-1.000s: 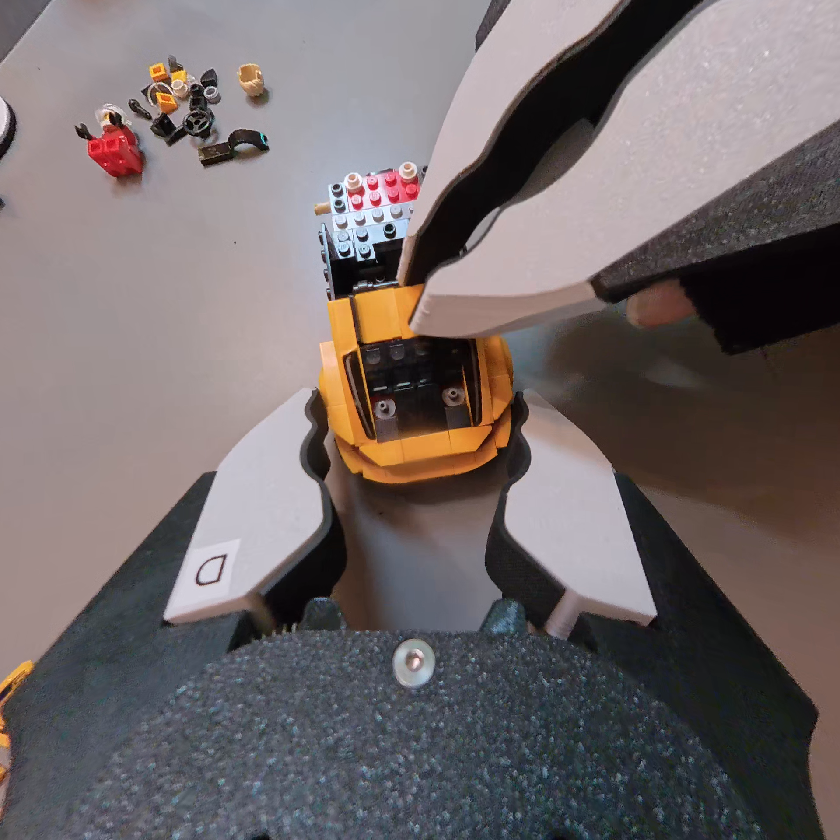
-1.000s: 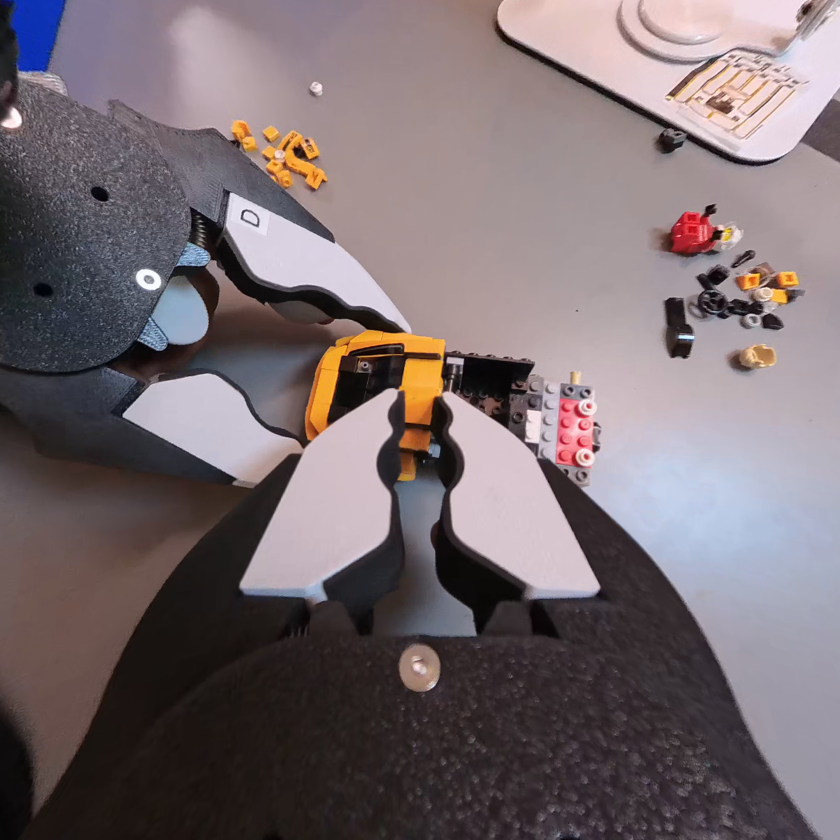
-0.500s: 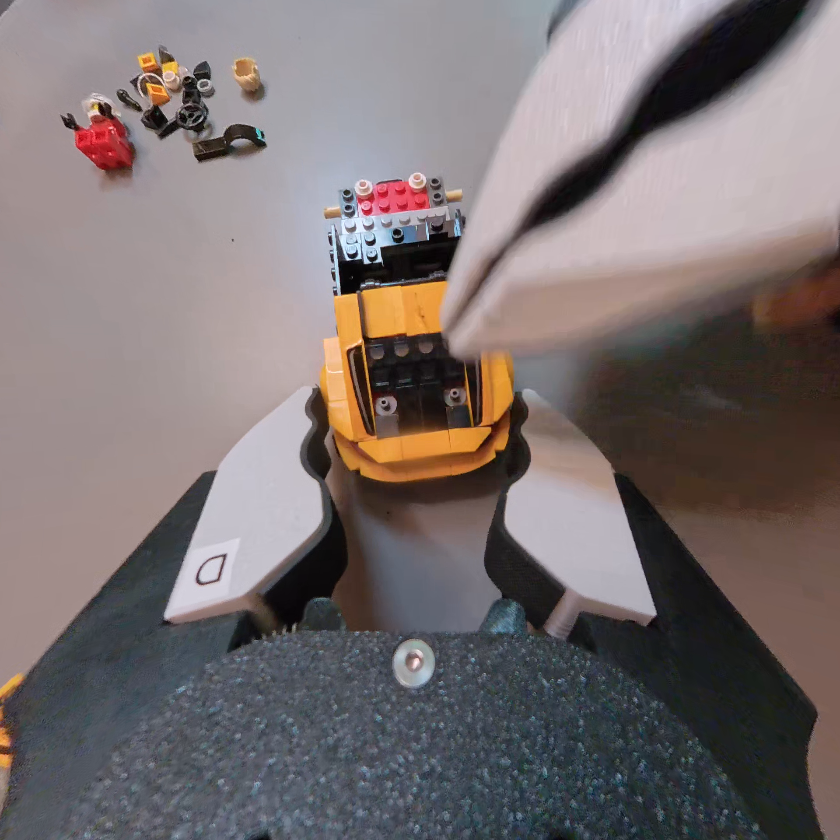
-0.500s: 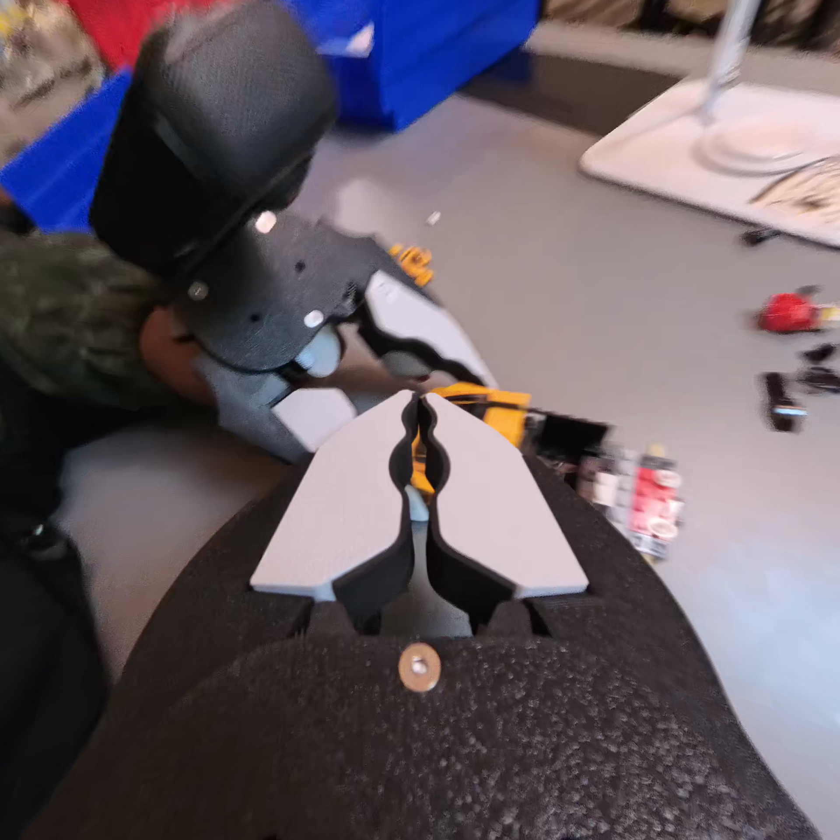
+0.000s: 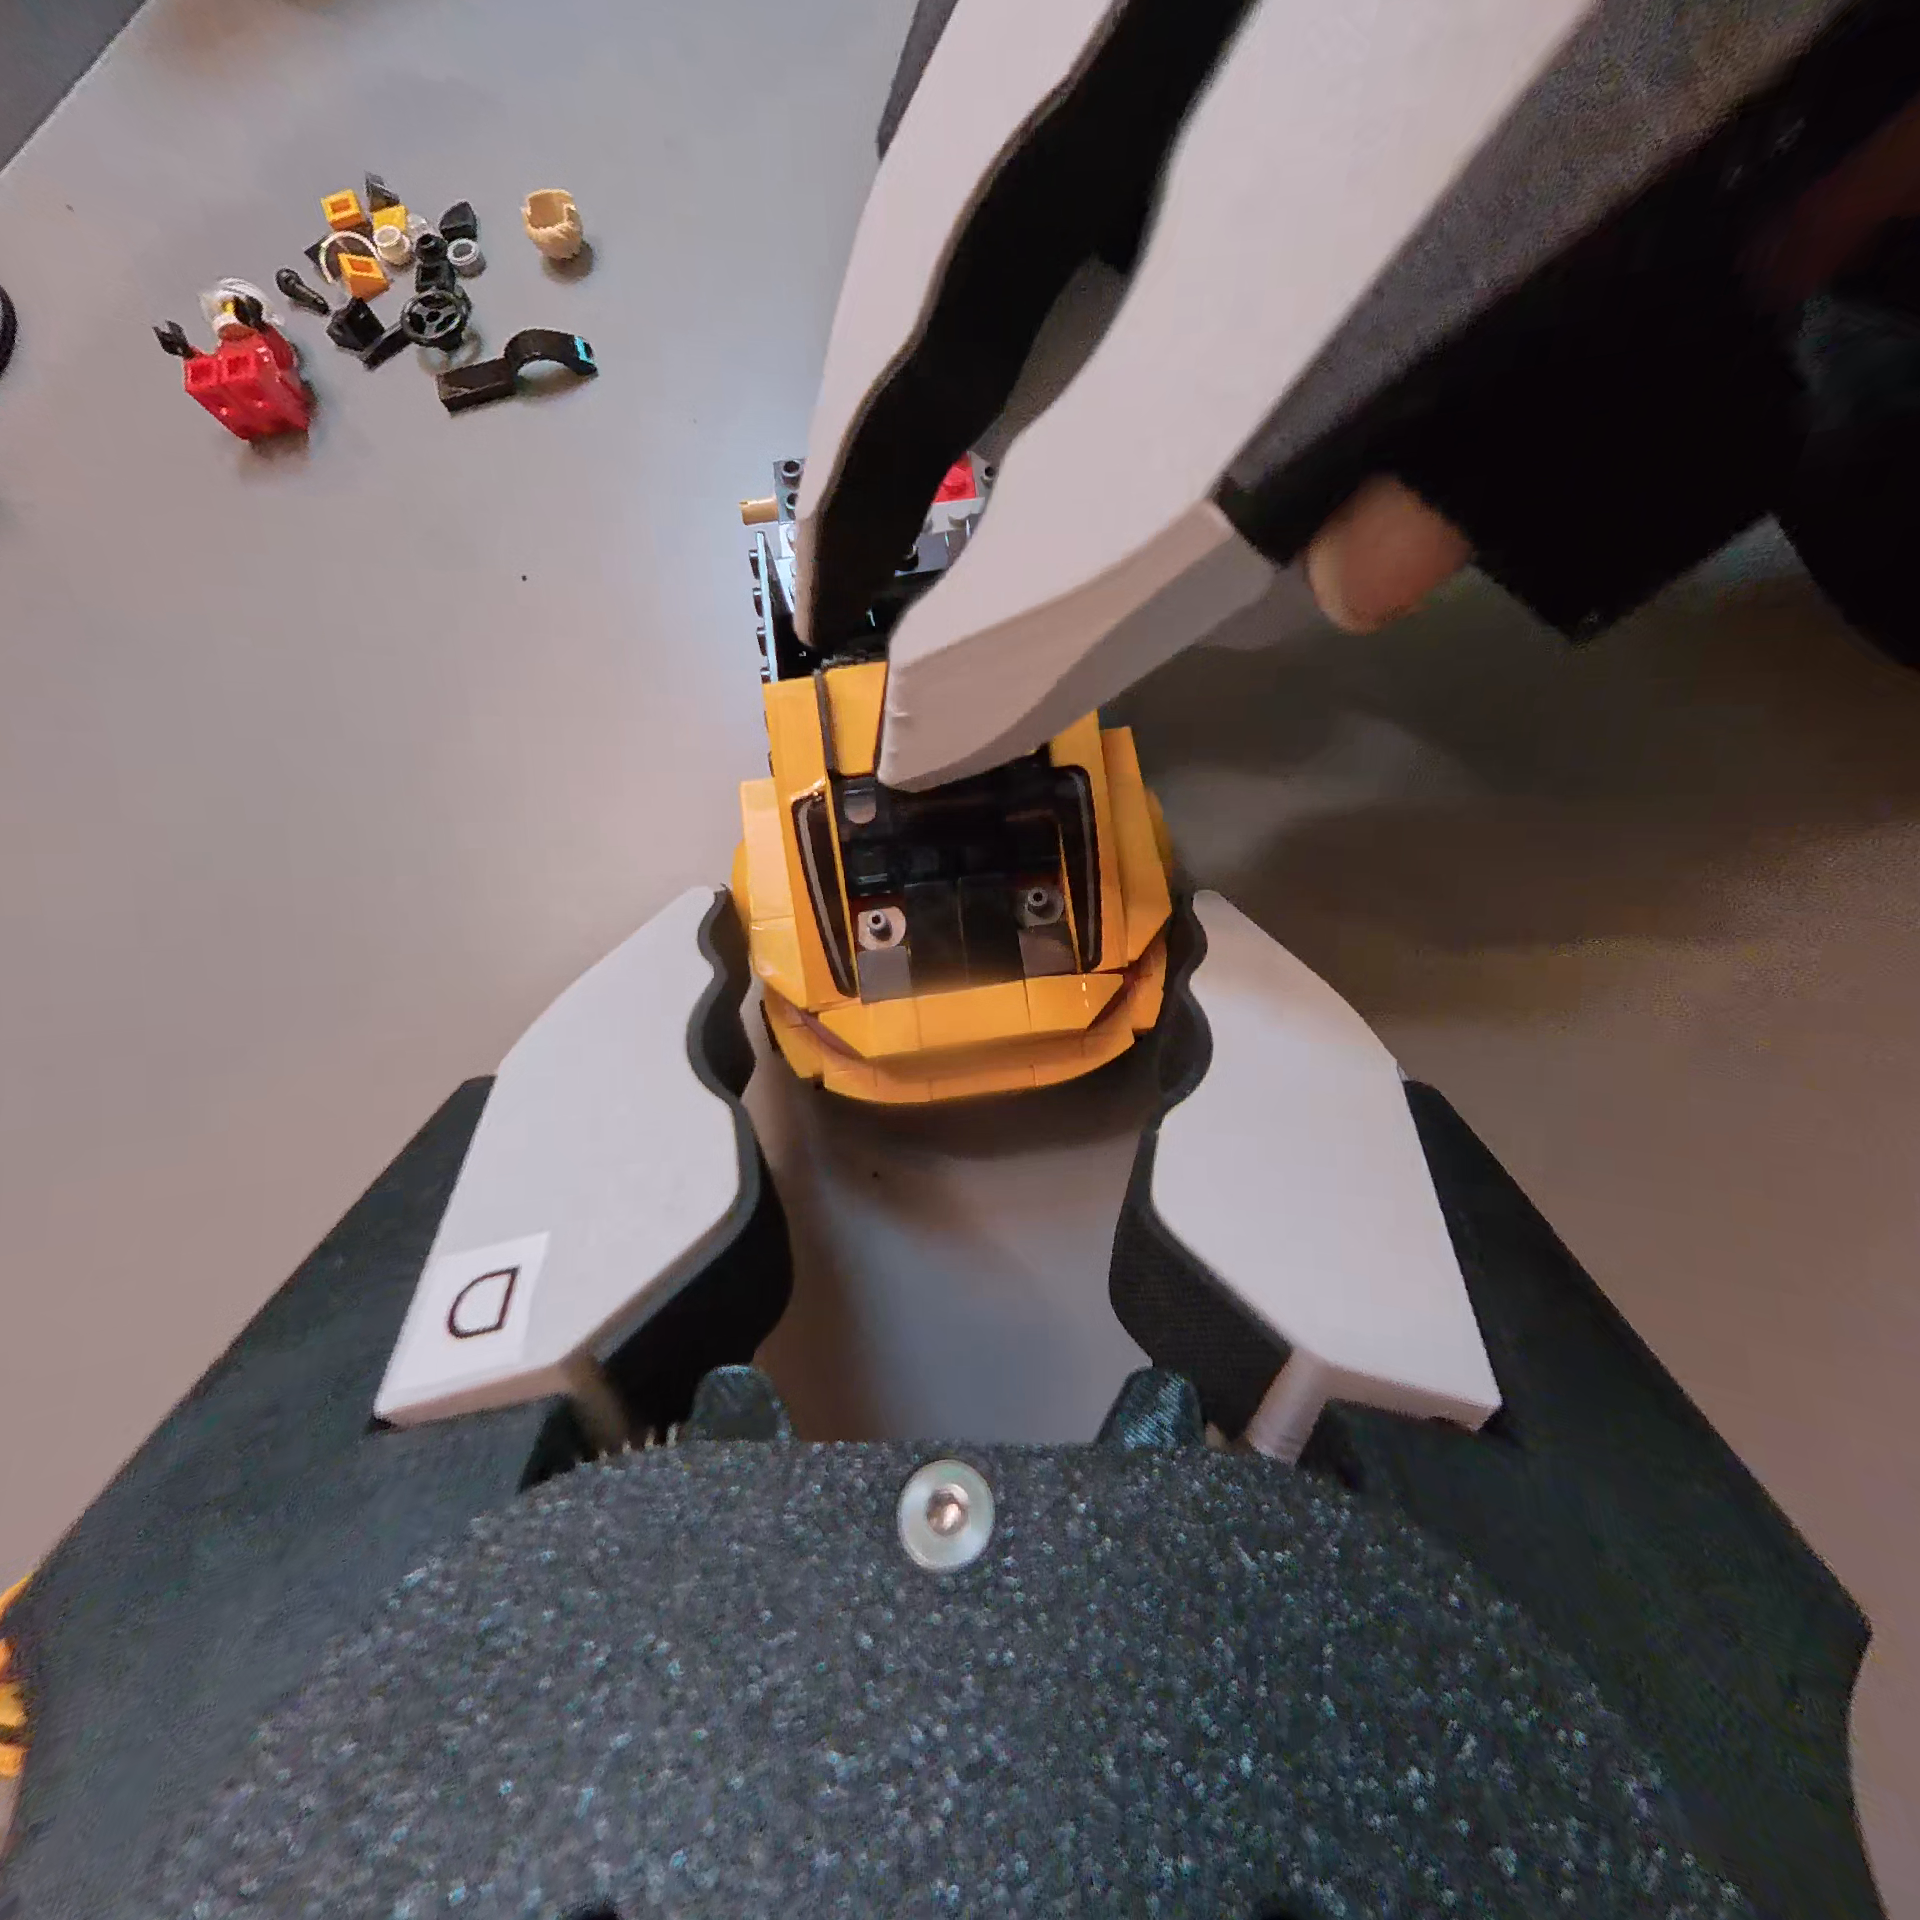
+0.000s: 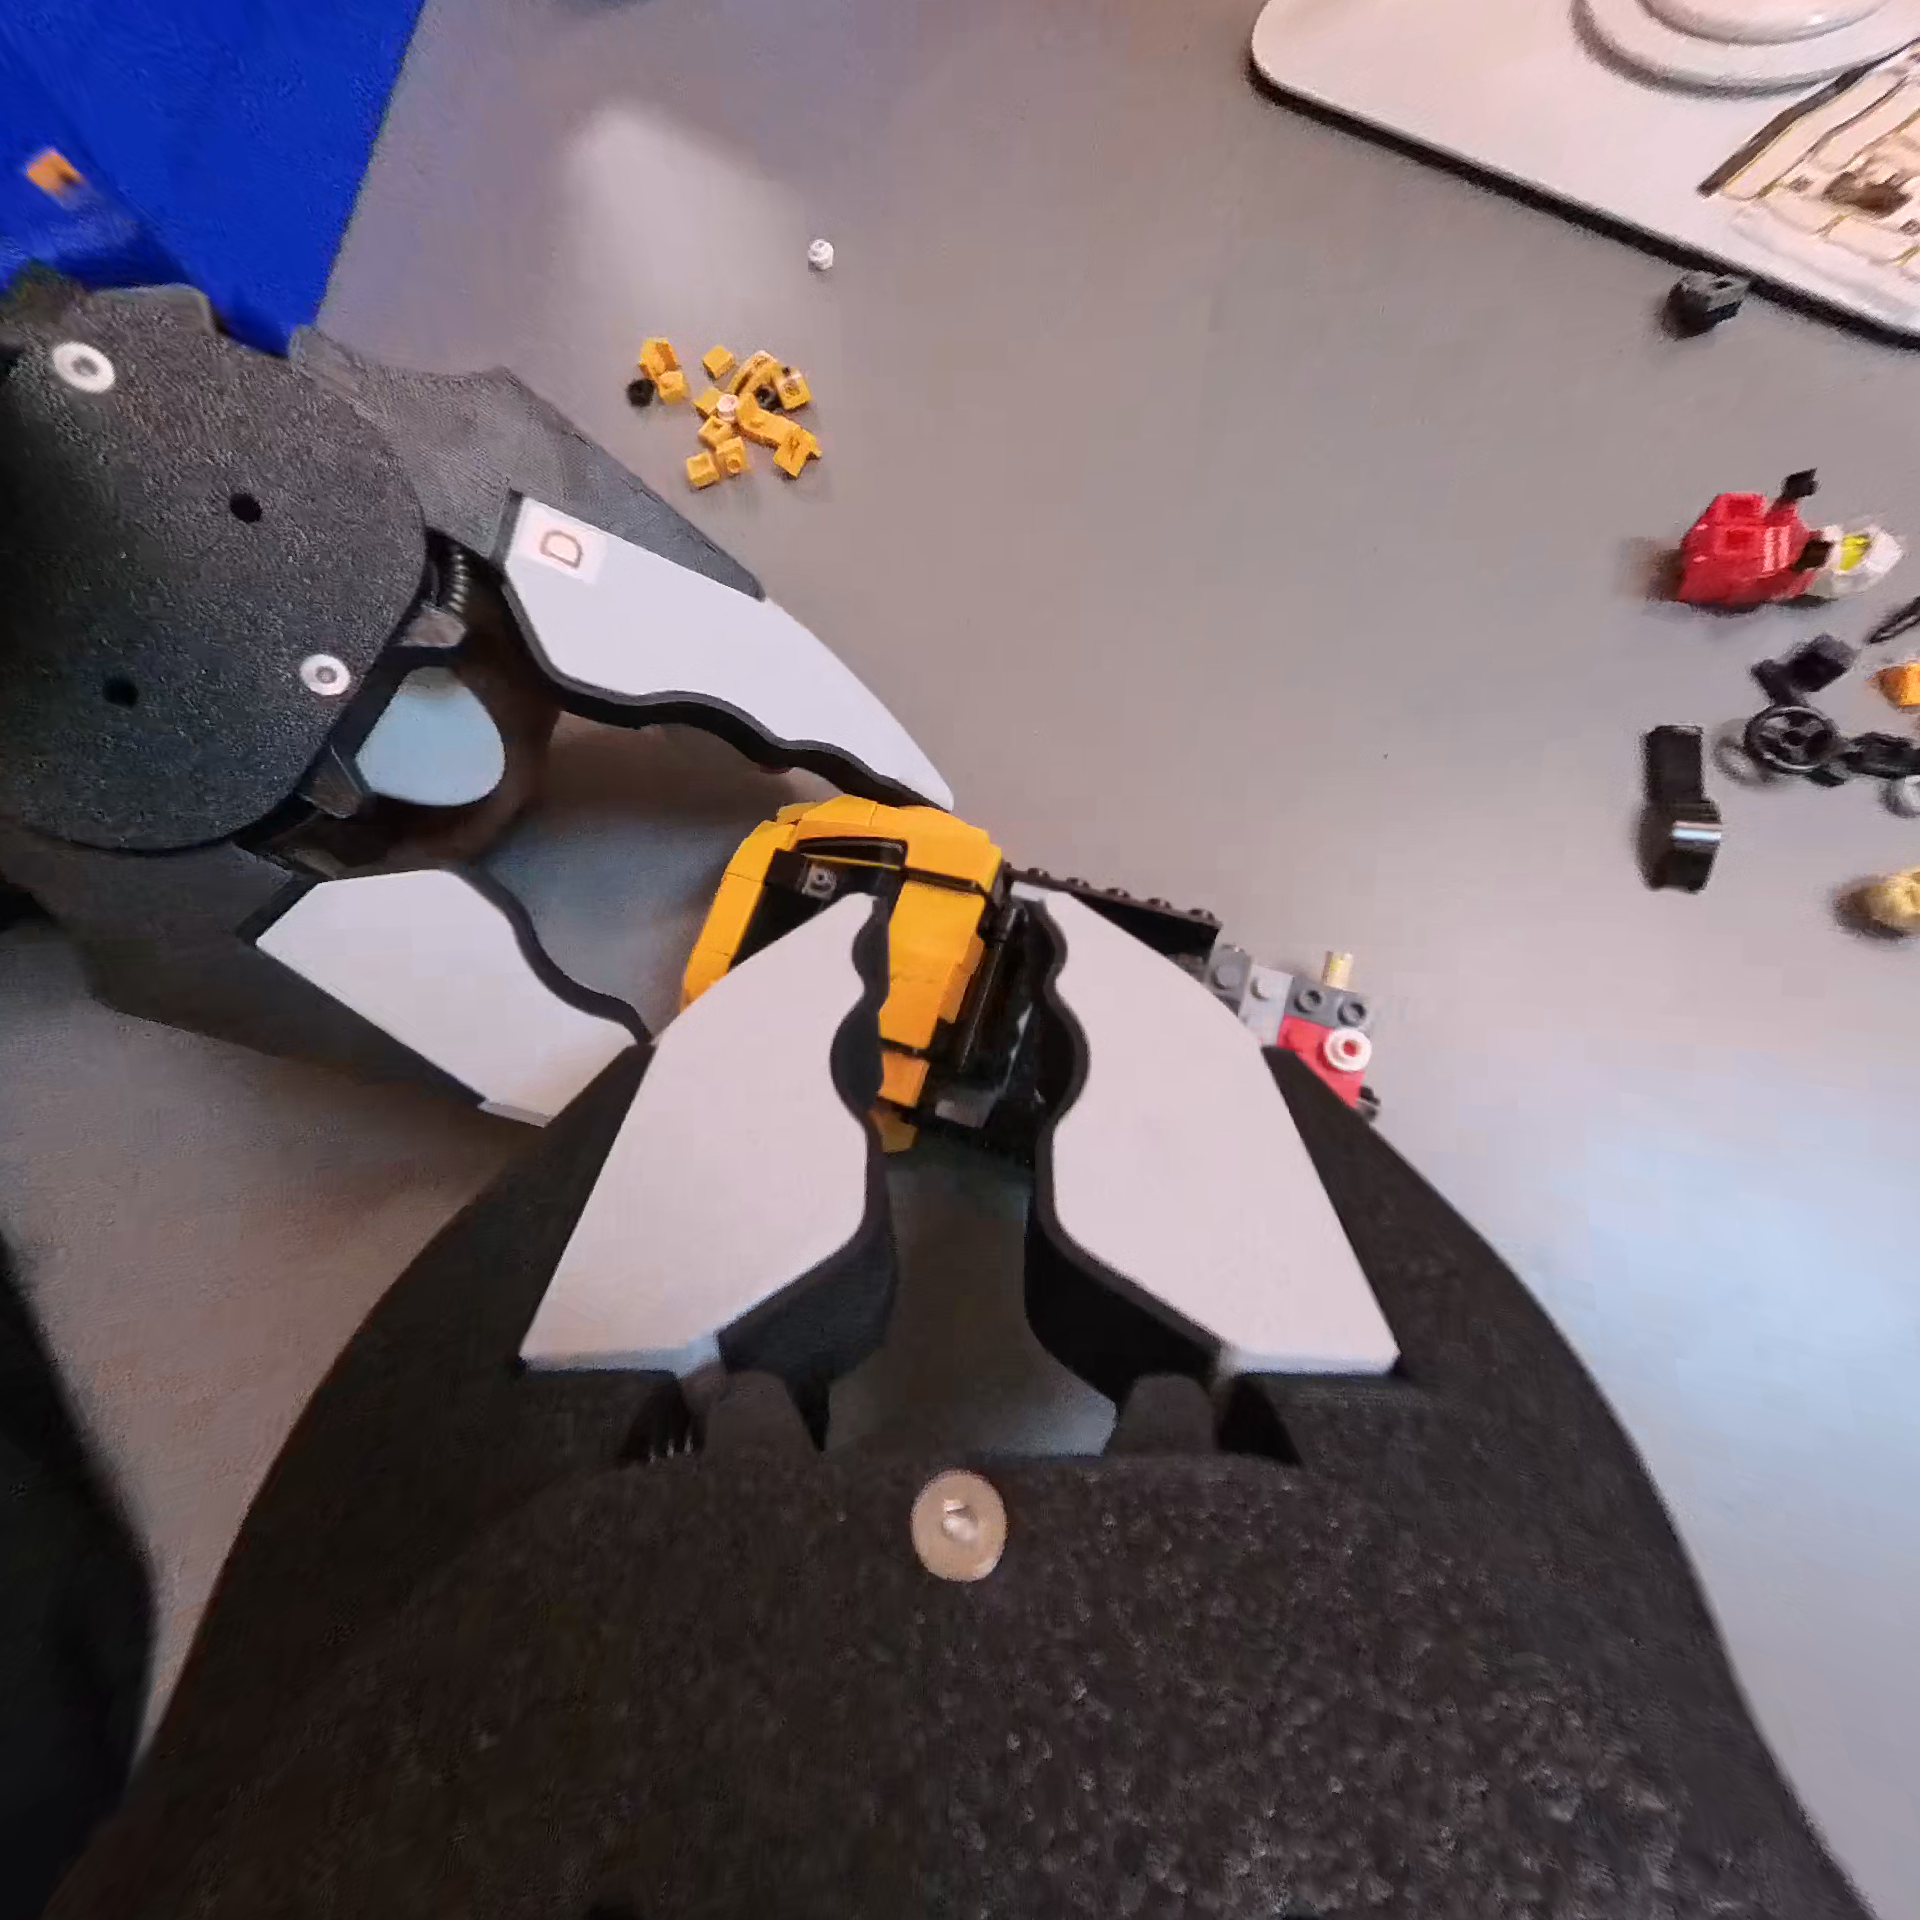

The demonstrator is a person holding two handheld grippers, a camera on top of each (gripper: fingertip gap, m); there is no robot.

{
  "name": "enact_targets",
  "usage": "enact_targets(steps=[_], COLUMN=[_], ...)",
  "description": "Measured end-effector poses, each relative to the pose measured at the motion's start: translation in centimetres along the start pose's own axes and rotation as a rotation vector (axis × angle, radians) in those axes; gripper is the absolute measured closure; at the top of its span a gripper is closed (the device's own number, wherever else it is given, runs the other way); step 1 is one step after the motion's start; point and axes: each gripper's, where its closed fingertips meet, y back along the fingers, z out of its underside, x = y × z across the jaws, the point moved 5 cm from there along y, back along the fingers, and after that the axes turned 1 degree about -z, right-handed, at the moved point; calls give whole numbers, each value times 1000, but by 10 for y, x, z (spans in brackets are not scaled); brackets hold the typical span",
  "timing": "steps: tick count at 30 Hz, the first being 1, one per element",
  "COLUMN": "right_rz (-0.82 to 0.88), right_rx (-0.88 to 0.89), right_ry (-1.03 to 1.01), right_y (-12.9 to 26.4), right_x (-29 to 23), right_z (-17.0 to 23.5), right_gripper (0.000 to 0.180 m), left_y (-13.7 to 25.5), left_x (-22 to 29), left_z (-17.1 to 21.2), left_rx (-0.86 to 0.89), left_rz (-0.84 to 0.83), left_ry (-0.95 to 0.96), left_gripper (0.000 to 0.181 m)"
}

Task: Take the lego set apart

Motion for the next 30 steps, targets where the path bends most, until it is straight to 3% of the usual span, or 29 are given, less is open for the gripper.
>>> enact_targets(steps=[7, 11, 24, 26, 30], right_rz=[-177, -191, -135, -7, -15], right_rx=[-100, -117, -82, -7, -33], right_ry=[-118, -103, -64, -39, 17], right_y=[-4, -4, 1, 12, 28], right_x=[9, 10, 7, 25, 21], right_z=[-1, -1, 1, -6, -2], right_gripper=[157, 158, 160, 180, 180], left_y=[1, 1, -1, 1, 1], left_x=[1, 1, 2, 0, -1], left_z=[1, 2, 0, 2, 2], left_rx=[-10, -5, 9, 2, 7], left_rz=[5, 6, 12, 12, 14], left_ry=[-6, 2, 11, 21, 22], left_gripper=[103, 103, 103, 103, 103])
